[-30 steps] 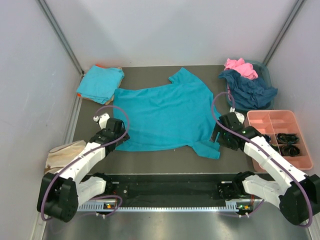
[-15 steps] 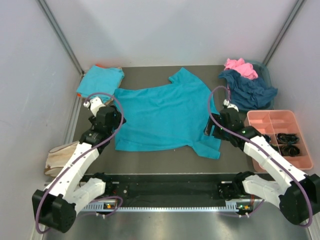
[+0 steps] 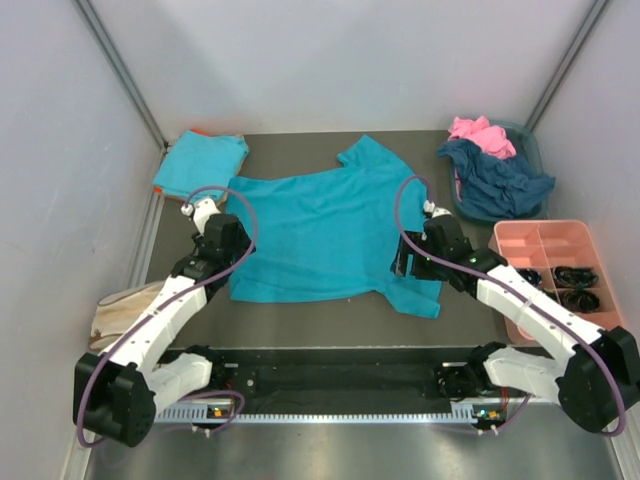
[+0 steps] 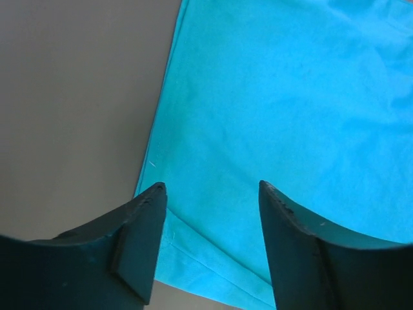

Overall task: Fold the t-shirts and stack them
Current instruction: Flatten the tshirt out

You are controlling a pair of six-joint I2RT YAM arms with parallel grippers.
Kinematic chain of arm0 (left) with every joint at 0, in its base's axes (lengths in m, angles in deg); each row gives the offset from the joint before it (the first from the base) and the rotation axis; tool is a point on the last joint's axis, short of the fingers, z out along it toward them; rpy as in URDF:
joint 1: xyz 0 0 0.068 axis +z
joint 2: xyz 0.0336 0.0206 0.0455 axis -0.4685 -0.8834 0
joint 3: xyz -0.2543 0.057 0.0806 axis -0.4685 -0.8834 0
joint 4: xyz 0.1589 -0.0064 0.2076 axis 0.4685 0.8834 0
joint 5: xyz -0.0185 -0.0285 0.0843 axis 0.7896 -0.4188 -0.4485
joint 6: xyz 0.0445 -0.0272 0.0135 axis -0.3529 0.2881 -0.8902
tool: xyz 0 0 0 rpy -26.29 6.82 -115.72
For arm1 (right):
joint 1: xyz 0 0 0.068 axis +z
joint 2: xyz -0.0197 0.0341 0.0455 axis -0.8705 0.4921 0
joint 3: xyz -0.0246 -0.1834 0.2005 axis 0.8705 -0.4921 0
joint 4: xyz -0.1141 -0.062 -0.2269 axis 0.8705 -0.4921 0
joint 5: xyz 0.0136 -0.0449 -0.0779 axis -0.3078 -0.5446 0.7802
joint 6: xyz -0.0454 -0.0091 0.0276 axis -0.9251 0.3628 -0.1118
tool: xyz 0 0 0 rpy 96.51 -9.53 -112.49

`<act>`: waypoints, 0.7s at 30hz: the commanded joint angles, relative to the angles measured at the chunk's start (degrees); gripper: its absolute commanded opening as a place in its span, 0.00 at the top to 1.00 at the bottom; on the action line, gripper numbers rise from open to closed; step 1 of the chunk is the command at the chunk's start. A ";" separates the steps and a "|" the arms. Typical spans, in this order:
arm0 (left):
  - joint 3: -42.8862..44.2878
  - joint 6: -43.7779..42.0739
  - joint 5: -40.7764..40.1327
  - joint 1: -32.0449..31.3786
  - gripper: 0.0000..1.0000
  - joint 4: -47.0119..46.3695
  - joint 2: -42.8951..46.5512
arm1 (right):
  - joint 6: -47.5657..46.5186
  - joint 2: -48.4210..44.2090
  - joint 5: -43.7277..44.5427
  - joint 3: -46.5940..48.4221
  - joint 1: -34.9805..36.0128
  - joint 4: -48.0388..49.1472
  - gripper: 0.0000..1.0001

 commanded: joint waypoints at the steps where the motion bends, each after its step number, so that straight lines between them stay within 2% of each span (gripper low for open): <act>1: -2.54 0.73 1.25 -0.74 0.37 0.88 1.65 | -0.57 1.13 -0.29 2.34 0.54 3.16 0.23; 9: -8.69 7.06 1.51 -1.09 0.38 7.65 4.81 | -0.57 2.80 -1.43 1.81 0.63 4.83 0.23; 21: -10.19 6.71 0.63 -1.18 0.47 2.38 -0.71 | -1.71 3.07 -1.96 2.34 0.63 4.22 0.22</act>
